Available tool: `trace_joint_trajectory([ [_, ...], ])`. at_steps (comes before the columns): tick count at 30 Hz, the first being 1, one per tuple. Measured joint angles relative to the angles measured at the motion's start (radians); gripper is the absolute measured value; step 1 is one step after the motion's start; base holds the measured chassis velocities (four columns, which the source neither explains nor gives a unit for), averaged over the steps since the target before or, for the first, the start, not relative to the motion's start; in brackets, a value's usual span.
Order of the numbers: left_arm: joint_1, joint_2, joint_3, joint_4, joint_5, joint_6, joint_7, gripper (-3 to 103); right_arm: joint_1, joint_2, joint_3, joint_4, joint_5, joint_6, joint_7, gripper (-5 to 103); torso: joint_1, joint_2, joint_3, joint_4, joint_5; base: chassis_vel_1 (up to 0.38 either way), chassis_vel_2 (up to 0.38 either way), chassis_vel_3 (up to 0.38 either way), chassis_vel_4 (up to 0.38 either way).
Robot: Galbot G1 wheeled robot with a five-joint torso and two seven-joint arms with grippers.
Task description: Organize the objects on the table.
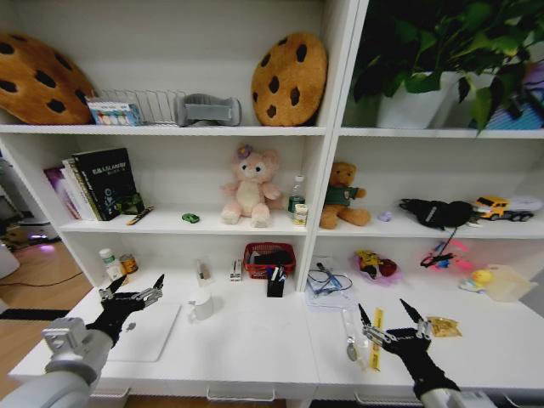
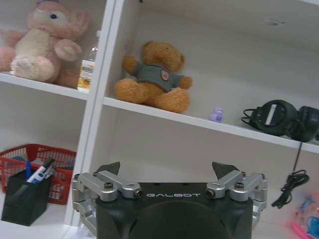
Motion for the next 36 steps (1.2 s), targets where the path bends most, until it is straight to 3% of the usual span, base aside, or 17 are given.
trace_joint_trajectory([
  [10, 0.000, 0.000, 0.000, 0.000, 0.000, 0.000, 0.000, 100, 0.000, 0.000, 0.000, 0.000, 0.000, 0.000, 0.000, 100, 0.000, 0.000, 0.000, 0.0001, -0.0012, -0.240, -0.283, 0.237, 0.279],
  [11, 0.000, 0.000, 0.000, 0.000, 0.000, 0.000, 0.000, 100, 0.000, 0.000, 0.000, 0.000, 0.000, 0.000, 0.000, 100, 0.000, 0.000, 0.000, 0.0001, 0.0011, -0.157, -0.198, 0.223, 0.139],
  [15, 0.000, 0.000, 0.000, 0.000, 0.000, 0.000, 0.001, 100, 0.000, 0.000, 0.000, 0.000, 0.000, 0.000, 0.000, 100, 0.000, 0.000, 0.000, -0.0003, 0.0004, -0.132, -0.148, 0.126, 0.104],
  [19, 0.000, 0.000, 0.000, 0.000, 0.000, 0.000, 0.000, 100, 0.000, 0.000, 0.000, 0.000, 0.000, 0.000, 0.000, 100, 0.000, 0.000, 0.000, 0.0000, -0.0014, 0.012, 0.017, -0.015, -0.006],
  [36, 0.000, 0.000, 0.000, 0.000, 0.000, 0.000, 0.000, 100, 0.000, 0.000, 0.000, 0.000, 0.000, 0.000, 0.000, 100, 0.000, 0.000, 0.000, -0.0001, -0.0002, 0.018, 0.026, -0.023, -0.016],
])
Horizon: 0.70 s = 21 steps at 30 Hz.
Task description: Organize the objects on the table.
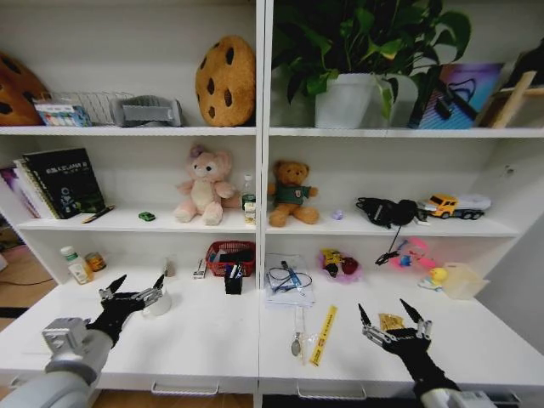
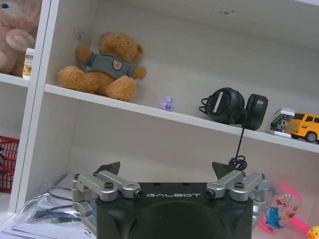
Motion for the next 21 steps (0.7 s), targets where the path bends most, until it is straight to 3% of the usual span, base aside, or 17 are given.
trace_joint_trajectory([
  [5, 0.000, 0.000, 0.000, 0.000, 0.000, 0.000, 0.000, 100, 0.007, -0.001, 0.004, -0.006, 0.006, 0.000, 0.001, 100, 0.000, 0.000, 0.000, 0.0000, -0.0002, 0.000, 0.000, 0.000, 0.000],
  [10, 0.000, 0.000, 0.000, 0.000, 0.000, 0.000, 0.000, 100, 0.105, -0.020, 0.062, -0.083, 0.088, -0.014, 0.029, 100, 0.000, 0.000, 0.000, 0.0002, 0.0009, 0.000, 0.000, 0.000, 0.000],
  [14, 0.000, 0.000, 0.000, 0.000, 0.000, 0.000, 0.000, 100, 0.138, -0.038, 0.088, -0.110, 0.136, -0.028, 0.046, 100, 0.000, 0.000, 0.000, 0.0000, -0.0006, 0.000, 0.000, 0.000, 0.000],
  [21, 0.000, 0.000, 0.000, 0.000, 0.000, 0.000, 0.000, 100, 0.310, -0.122, 0.221, -0.248, 0.368, -0.101, 0.135, 100, 0.000, 0.000, 0.000, 0.0002, 0.0000, 0.000, 0.000, 0.000, 0.000],
])
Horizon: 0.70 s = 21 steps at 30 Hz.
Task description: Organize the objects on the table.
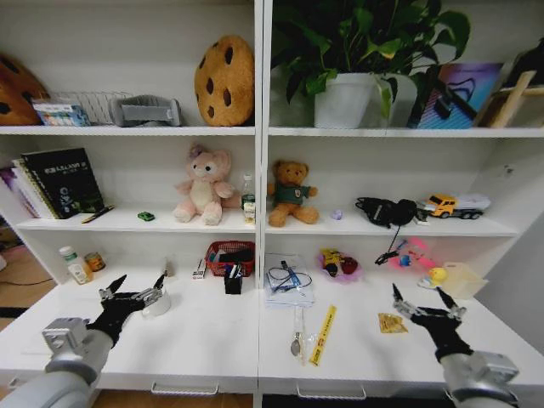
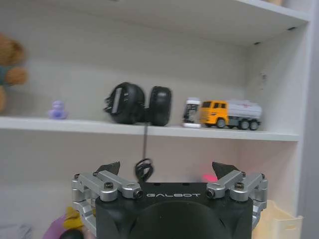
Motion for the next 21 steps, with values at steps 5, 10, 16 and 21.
trace_joint_trajectory([
  [5, 0.000, 0.000, 0.000, 0.000, 0.000, 0.000, 0.000, 100, 0.014, -0.008, 0.011, -0.012, 0.023, -0.008, 0.008, 100, 0.000, 0.000, 0.000, -0.0002, -0.0001, 0.000, 0.000, 0.000, 0.000],
  [10, 0.000, 0.000, 0.000, 0.000, 0.000, 0.000, 0.000, 100, 0.021, -0.015, 0.011, -0.043, 0.029, -0.014, 0.002, 100, 0.000, 0.000, 0.000, -0.0001, -0.0004, 0.000, 0.000, 0.000, 0.000],
  [16, 0.000, 0.000, 0.000, 0.000, 0.000, 0.000, 0.000, 100, 0.024, -0.045, -0.017, -0.184, 0.030, -0.041, -0.057, 100, 0.000, 0.000, 0.000, -0.0001, 0.0001, 0.000, 0.000, 0.000, 0.000],
  [21, 0.000, 0.000, 0.000, 0.000, 0.000, 0.000, 0.000, 100, 0.025, -0.053, -0.024, -0.221, 0.030, -0.048, -0.073, 100, 0.000, 0.000, 0.000, -0.0002, 0.0001, 0.000, 0.000, 0.000, 0.000],
])
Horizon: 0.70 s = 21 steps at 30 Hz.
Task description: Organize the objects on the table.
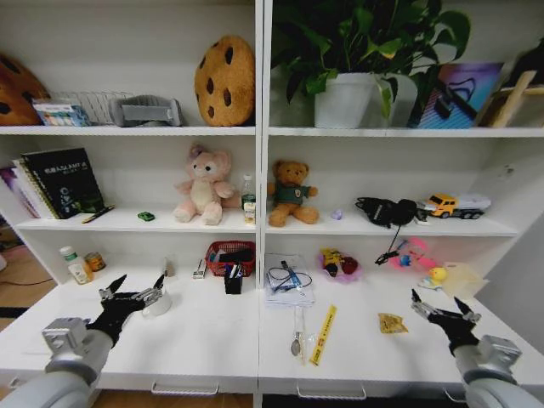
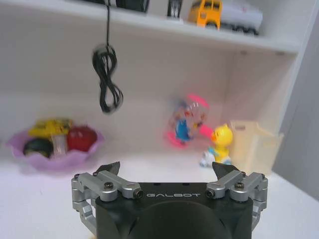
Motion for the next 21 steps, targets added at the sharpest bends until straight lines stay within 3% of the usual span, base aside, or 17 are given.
trace_joint_trajectory([
  [7, 0.000, 0.000, 0.000, 0.000, 0.000, 0.000, 0.000, 100, 0.002, -0.016, -0.009, -0.090, -0.001, -0.003, -0.026, 100, 0.000, 0.000, 0.000, -0.0003, 0.0005, 0.000, 0.000, 0.000, 0.000],
  [8, 0.000, 0.000, 0.000, 0.000, 0.000, 0.000, 0.000, 100, -0.003, -0.035, -0.012, -0.146, -0.012, 0.015, -0.061, 100, 0.000, 0.000, 0.000, 0.0001, -0.0014, 0.000, 0.000, 0.000, 0.000],
  [9, 0.000, 0.000, 0.000, 0.000, 0.000, 0.000, 0.000, 100, -0.005, -0.045, -0.020, -0.179, -0.015, 0.019, -0.082, 100, 0.000, 0.000, 0.000, -0.0001, 0.0003, 0.000, 0.000, 0.000, 0.000],
  [12, 0.000, 0.000, 0.000, 0.000, 0.000, 0.000, 0.000, 100, -0.005, -0.056, -0.042, -0.079, 0.053, -0.004, -0.101, 100, 0.000, 0.000, 0.000, 0.0004, -0.0016, 0.000, 0.000, 0.000, 0.000],
  [14, 0.000, 0.000, 0.000, 0.000, 0.000, 0.000, 0.000, 100, -0.005, -0.058, -0.040, -0.007, 0.085, -0.021, -0.090, 100, 0.000, 0.000, 0.000, 0.0003, 0.0002, 0.000, 0.000, 0.000, 0.000],
  [15, 0.000, 0.000, 0.000, 0.000, 0.000, 0.000, 0.000, 100, -0.005, -0.060, -0.035, 0.030, 0.097, -0.036, -0.082, 100, 0.000, 0.000, 0.000, 0.0002, -0.0008, 0.000, 0.000, 0.000, 0.000],
  [21, 0.000, 0.000, 0.000, 0.000, 0.000, 0.000, 0.000, 100, -0.017, -0.057, -0.032, -0.018, 0.047, -0.046, -0.085, 100, 0.000, 0.000, 0.000, -0.0001, -0.0001, 0.000, 0.000, 0.000, 0.000],
])
